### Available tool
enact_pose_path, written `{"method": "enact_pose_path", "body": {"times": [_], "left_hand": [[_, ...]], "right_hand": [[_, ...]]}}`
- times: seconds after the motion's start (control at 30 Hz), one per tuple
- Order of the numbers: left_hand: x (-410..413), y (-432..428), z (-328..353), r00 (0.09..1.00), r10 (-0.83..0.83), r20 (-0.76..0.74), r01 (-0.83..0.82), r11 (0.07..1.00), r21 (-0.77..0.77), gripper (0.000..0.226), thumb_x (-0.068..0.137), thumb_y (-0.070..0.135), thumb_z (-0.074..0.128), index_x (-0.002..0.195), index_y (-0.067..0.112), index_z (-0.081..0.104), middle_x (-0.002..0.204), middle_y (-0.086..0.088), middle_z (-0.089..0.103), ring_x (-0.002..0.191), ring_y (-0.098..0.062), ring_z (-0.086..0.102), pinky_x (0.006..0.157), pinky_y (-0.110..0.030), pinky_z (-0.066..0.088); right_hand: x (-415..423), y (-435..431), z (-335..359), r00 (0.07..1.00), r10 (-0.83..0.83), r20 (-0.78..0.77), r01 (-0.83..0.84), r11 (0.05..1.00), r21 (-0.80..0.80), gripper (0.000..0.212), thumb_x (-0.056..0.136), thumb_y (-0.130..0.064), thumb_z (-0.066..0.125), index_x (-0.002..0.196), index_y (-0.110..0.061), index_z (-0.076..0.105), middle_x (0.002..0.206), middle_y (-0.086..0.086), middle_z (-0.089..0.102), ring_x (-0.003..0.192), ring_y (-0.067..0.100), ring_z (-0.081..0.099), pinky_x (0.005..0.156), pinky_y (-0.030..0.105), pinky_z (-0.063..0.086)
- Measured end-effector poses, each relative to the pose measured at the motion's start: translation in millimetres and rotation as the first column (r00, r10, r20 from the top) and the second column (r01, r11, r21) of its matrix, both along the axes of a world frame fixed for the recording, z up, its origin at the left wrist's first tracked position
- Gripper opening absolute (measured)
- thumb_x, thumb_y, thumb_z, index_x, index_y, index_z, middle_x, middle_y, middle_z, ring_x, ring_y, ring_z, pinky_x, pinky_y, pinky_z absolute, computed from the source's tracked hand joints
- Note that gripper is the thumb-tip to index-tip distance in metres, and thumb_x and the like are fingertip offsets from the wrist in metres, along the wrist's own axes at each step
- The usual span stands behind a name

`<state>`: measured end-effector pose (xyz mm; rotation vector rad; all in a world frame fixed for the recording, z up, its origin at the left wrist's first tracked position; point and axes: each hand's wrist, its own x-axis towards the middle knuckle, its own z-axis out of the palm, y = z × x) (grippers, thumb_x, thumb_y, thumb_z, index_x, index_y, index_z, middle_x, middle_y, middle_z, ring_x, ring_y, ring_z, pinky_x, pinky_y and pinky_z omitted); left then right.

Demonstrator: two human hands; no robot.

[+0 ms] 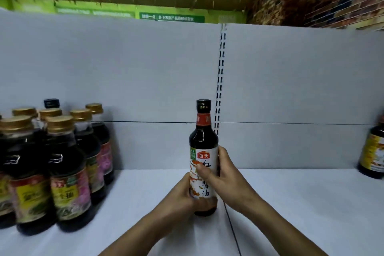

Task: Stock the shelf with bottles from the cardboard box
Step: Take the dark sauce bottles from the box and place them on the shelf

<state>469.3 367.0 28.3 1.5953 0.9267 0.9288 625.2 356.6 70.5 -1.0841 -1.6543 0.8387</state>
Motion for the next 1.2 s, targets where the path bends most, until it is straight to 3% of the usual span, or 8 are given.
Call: {"method": "enact_pose_path", "body": {"times": [0.27,0.4,0.63,0.77,0.87,0.97,1.03,1.2], "left_hand": [[-32,28,-15,0.999,0.043,-0.032,-0.043,0.999,-0.003,0.056,0.086,0.009,0.079,0.134,0.021,0.052,0.123,-0.002,0.073,0.116,-0.021,0.07,0.105,-0.043,0.055],[-43,39,-20,0.996,0.038,-0.078,-0.039,0.999,-0.012,0.059,0.085,0.012,0.081,0.135,0.023,0.051,0.122,0.003,0.074,0.114,-0.013,0.07,0.104,-0.034,0.055],[-53,62,-24,0.994,0.019,-0.106,-0.013,0.998,0.06,0.061,0.085,0.011,0.08,0.135,0.03,0.05,0.123,0.006,0.072,0.117,-0.013,0.069,0.104,-0.036,0.055],[-58,78,-28,0.996,0.034,-0.08,-0.027,0.996,0.081,0.06,0.085,0.007,0.079,0.135,0.026,0.051,0.123,0.004,0.073,0.116,-0.016,0.07,0.102,-0.041,0.057],[-62,93,-36,0.995,0.06,-0.079,-0.053,0.995,0.086,0.068,0.081,0.016,0.083,0.138,0.024,0.046,0.125,0.003,0.071,0.117,-0.016,0.069,0.102,-0.046,0.057],[-61,95,-40,0.981,0.162,-0.107,-0.144,0.977,0.155,0.072,0.08,0.02,0.083,0.136,0.032,0.041,0.119,0.016,0.07,0.108,0.0,0.069,0.097,-0.033,0.058],[-61,94,-41,0.964,0.247,-0.097,-0.218,0.945,0.244,0.072,0.078,0.021,0.083,0.133,0.038,0.041,0.119,0.021,0.068,0.107,0.004,0.067,0.093,-0.026,0.057],[-60,100,-45,0.935,0.353,-0.036,-0.329,0.9,0.286,0.081,0.071,0.032,0.078,0.141,0.044,0.039,0.129,0.015,0.063,0.118,-0.007,0.064,0.098,-0.034,0.056]], "right_hand": [[-26,28,-12,0.999,0.008,0.049,-0.007,1.0,-0.026,0.043,0.096,-0.035,0.068,0.132,-0.034,0.044,0.119,-0.017,0.07,0.108,-0.001,0.069,0.1,0.038,0.056],[-36,39,-19,0.998,-0.002,0.069,0.006,0.999,-0.053,0.048,0.097,-0.036,0.066,0.137,-0.032,0.041,0.122,-0.017,0.068,0.111,0.002,0.068,0.102,0.04,0.056],[-48,57,-25,0.992,-0.021,0.122,0.029,0.998,-0.063,0.075,0.073,-0.063,0.071,0.137,-0.044,0.038,0.118,-0.023,0.07,0.11,0.002,0.069,0.101,0.042,0.056],[-57,66,-29,0.984,-0.026,0.174,0.047,0.992,-0.116,0.068,0.091,-0.038,0.074,0.145,-0.034,0.033,0.127,-0.018,0.065,0.114,0.001,0.064,0.104,0.033,0.053],[-62,76,-29,0.981,-0.068,0.182,0.095,0.985,-0.145,0.065,0.091,-0.035,0.074,0.144,-0.03,0.036,0.128,-0.013,0.064,0.113,0.004,0.063,0.103,0.031,0.052],[-64,81,-33,0.958,-0.039,0.284,0.093,0.98,-0.178,0.065,0.088,-0.031,0.077,0.139,-0.03,0.036,0.128,-0.012,0.063,0.11,0.004,0.061,0.089,0.017,0.05],[-66,86,-43,0.947,-0.03,0.32,0.099,0.975,-0.201,0.06,0.09,-0.036,0.073,0.139,-0.028,0.039,0.133,-0.011,0.062,0.116,0.007,0.06,0.094,0.02,0.049],[-70,102,-56,0.949,-0.074,0.306,0.14,0.97,-0.198,0.054,0.09,-0.043,0.072,0.135,-0.029,0.044,0.127,-0.014,0.063,0.114,0.006,0.062,0.101,0.031,0.051]]}}
